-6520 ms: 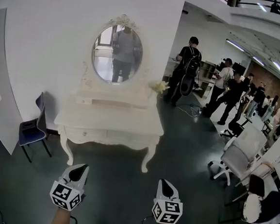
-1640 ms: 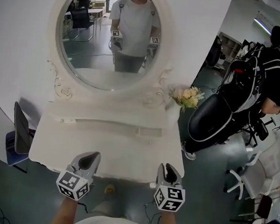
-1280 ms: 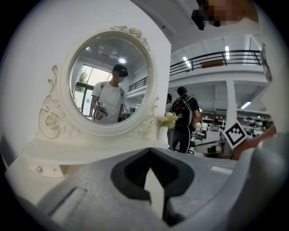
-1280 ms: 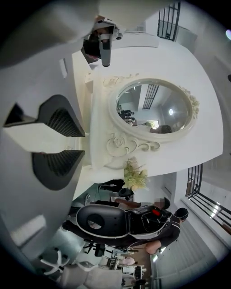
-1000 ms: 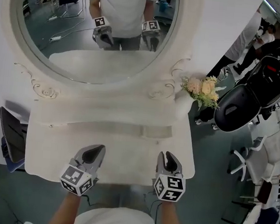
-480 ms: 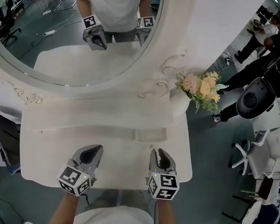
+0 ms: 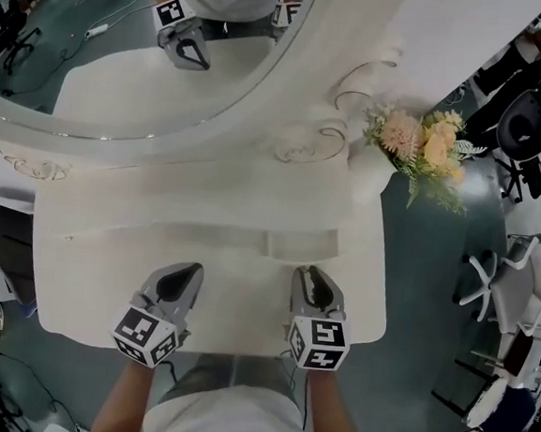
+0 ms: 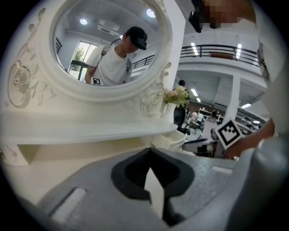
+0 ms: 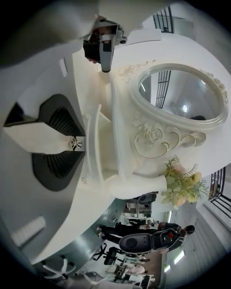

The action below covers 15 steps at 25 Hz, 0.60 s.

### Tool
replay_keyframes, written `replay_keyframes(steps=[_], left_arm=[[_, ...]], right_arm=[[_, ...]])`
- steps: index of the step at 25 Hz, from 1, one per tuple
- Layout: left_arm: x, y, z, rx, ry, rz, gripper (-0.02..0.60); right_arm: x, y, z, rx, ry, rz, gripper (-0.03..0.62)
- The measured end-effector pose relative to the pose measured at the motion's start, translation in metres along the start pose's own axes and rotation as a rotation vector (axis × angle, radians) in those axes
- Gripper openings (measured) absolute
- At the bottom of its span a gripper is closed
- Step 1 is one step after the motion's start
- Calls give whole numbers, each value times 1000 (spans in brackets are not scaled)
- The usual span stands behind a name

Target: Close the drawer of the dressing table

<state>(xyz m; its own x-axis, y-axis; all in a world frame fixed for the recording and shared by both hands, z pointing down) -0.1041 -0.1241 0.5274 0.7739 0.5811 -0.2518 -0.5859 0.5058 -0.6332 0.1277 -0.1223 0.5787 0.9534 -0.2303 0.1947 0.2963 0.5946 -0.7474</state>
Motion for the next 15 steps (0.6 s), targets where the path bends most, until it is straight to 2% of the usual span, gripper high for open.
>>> replay_keyframes(steps=[3, 15], left_arm=[[0, -4, 7, -13, 1, 7, -2], [-3, 1, 15, -19, 5, 8, -2]], right_arm=[[0, -5, 1, 13, 34, 6, 89], [2, -16, -2, 34, 8, 33, 91]])
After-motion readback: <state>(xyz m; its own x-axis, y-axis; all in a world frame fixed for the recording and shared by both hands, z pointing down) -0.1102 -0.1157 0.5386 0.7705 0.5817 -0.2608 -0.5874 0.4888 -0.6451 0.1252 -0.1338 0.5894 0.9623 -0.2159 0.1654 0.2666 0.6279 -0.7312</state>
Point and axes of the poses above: the fingertips, and each gripper's own axes: y backward along the fingers, x to its right, z out of its underside, the point moved 5 cm from there along y, backward along the fingers, and after that the axes turned 14 degrees about -x, right-handed, at the moved point
